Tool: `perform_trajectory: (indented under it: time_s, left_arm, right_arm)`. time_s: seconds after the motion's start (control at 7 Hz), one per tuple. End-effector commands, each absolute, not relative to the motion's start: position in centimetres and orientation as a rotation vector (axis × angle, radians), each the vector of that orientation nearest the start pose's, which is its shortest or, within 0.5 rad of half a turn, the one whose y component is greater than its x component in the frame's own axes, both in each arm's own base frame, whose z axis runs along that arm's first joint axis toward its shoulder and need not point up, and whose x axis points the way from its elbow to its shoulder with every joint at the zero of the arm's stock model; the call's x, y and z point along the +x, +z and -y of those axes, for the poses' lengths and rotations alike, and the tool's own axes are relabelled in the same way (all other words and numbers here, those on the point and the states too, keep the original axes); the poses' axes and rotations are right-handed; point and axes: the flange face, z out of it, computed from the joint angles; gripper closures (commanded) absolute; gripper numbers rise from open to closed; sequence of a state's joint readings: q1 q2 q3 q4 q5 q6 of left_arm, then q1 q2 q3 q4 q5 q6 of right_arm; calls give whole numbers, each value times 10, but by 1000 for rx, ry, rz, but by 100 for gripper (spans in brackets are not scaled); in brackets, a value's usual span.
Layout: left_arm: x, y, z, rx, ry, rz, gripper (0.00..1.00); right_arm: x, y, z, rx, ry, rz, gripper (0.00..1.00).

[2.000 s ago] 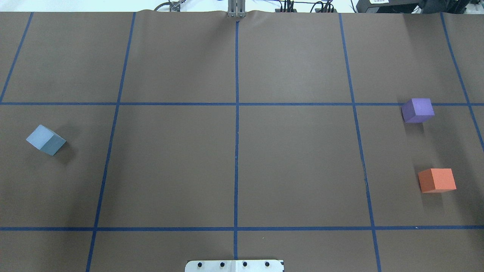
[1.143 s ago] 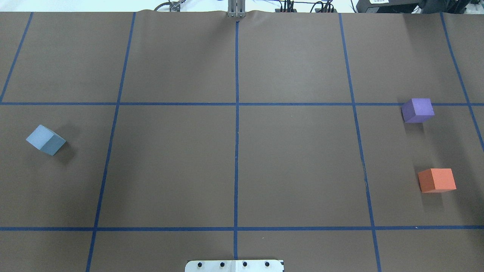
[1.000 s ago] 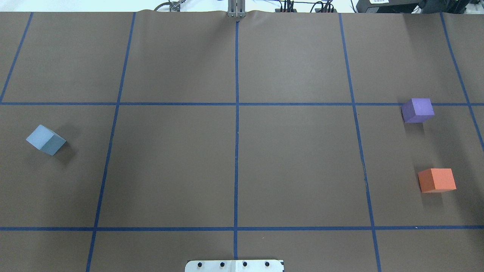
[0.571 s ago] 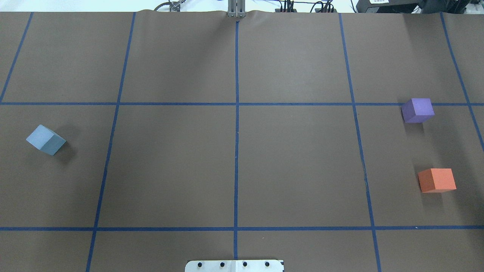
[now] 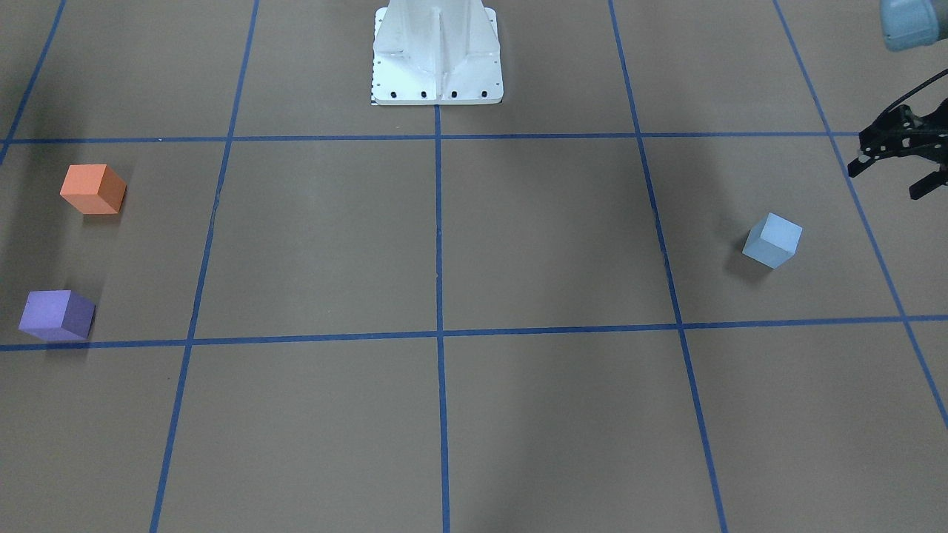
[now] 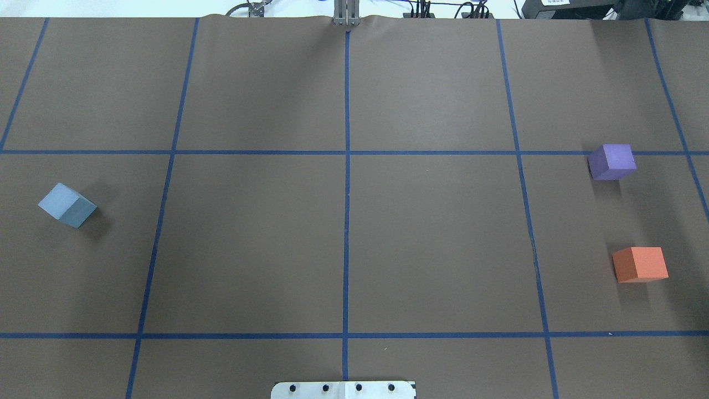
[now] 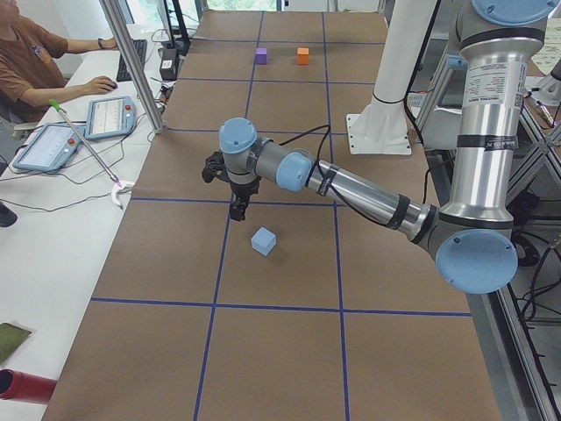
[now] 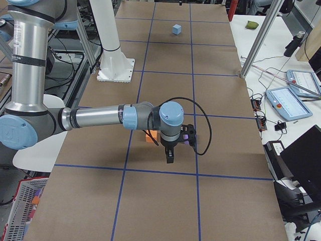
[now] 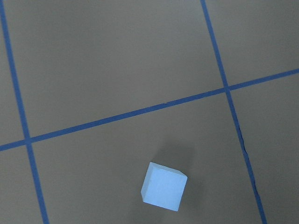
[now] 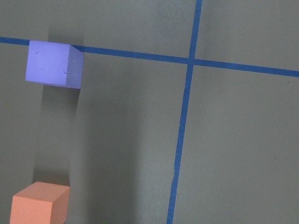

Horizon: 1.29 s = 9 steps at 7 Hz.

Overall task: Place blue block between orange and purple blocks
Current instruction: 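Lower the left gripper onto the light blue cube and close it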

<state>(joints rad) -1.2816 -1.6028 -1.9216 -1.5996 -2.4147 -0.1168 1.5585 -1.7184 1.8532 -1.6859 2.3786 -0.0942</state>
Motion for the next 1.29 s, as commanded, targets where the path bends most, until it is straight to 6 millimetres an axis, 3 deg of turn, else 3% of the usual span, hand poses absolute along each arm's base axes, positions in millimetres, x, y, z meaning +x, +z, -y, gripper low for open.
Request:
perform_trajectory:
  time_s: [0.0, 0.57, 0.86, 1.0, 1.14]
  left_arm:
    - [148, 476, 487, 227, 430, -780, 0]
    - [208, 525, 486, 141, 503, -718, 0]
    - [223, 574, 494, 148, 519, -726, 0]
    - [226, 583, 498, 152, 500, -743, 0]
    - [231, 569, 503, 155, 485, -768, 0]
  right_arm:
    - [56, 599, 427, 47, -106, 808, 0]
    - [56, 600, 427, 44, -105, 808, 0]
    - [56, 600, 427, 44, -105, 808, 0]
    - [56, 600, 427, 46, -108, 808, 0]
    - [56, 601, 427, 47, -114, 806, 0]
